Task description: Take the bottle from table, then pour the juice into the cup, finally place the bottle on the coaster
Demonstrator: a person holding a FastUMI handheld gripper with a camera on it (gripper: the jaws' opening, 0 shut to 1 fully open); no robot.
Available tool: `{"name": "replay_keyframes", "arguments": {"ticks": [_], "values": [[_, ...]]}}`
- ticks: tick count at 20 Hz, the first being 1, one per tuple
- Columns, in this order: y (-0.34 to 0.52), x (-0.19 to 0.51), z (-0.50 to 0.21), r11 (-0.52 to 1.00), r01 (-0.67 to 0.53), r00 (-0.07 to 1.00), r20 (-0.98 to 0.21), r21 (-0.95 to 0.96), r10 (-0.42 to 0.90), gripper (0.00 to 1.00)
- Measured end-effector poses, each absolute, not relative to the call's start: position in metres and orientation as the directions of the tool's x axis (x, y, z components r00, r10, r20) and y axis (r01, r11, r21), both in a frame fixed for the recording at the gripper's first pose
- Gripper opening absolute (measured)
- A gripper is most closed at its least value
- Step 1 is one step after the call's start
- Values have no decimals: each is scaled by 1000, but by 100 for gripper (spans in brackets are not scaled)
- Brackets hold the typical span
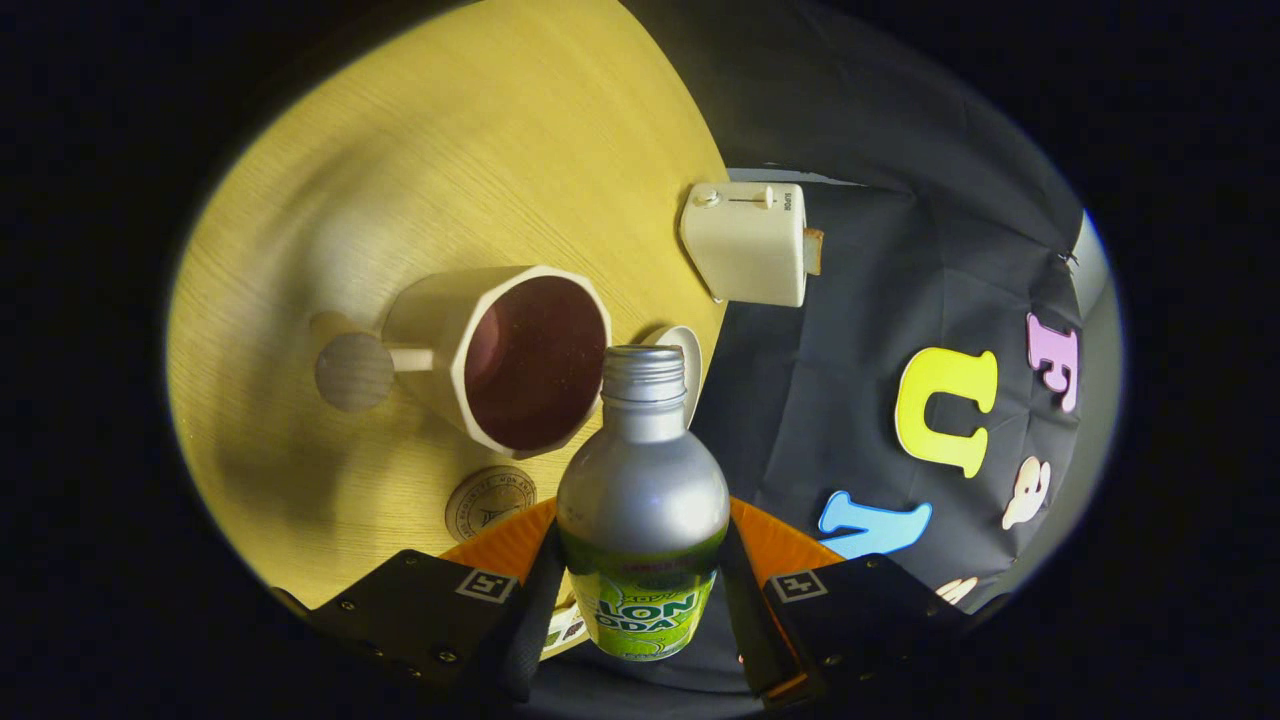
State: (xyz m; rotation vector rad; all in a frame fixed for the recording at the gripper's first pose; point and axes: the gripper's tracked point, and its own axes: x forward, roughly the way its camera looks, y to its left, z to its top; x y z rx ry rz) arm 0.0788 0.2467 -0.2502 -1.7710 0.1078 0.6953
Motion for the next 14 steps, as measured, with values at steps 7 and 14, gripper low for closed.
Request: {"name": "replay_keyframes", "arguments": {"ticks": [7,14], "values": [[249,75,-236,-116,-441,822,-452,-890,347,77],[248,63,-222,98,-484,810,-403,-870,425,77]]}}
